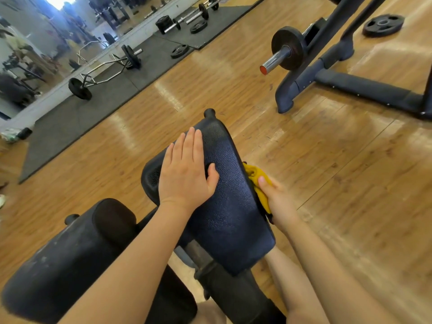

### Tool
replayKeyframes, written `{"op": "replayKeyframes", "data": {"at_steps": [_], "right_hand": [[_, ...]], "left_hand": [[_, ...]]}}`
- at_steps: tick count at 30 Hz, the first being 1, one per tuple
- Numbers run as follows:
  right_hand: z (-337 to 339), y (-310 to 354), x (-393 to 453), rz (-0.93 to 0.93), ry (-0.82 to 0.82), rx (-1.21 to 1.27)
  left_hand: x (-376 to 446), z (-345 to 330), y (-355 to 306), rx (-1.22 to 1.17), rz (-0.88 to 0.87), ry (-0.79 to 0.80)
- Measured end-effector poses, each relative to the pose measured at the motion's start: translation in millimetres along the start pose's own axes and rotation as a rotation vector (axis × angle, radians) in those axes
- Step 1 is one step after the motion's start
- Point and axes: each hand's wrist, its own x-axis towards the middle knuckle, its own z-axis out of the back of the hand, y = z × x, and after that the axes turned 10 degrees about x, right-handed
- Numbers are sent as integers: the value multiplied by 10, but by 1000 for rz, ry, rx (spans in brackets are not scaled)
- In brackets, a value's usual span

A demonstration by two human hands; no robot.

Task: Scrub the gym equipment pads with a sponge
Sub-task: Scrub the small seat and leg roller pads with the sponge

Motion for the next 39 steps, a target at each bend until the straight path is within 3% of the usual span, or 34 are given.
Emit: {"op": "replayKeyframes", "data": {"at_steps": [9,19,23,29,32,39], "right_hand": [[-502,392,426,179,79,-99],[280,-338,-462,-88,-144,-260],[220,-69,-222,-84,-24,-202],[-474,604,875,102,103,-169],[-689,641,966,128,203,-163],[-349,360,345,49,41,-121]], "left_hand": [[0,-8,-3,-9,2,-16],[-9,13,-14,-15,2,10],[-1,12,-4,-15,8,15],[1,12,-4,-17,10,-3],[1,-3,-9,-17,2,-9],[-3,15,-16,-19,0,11]]}}
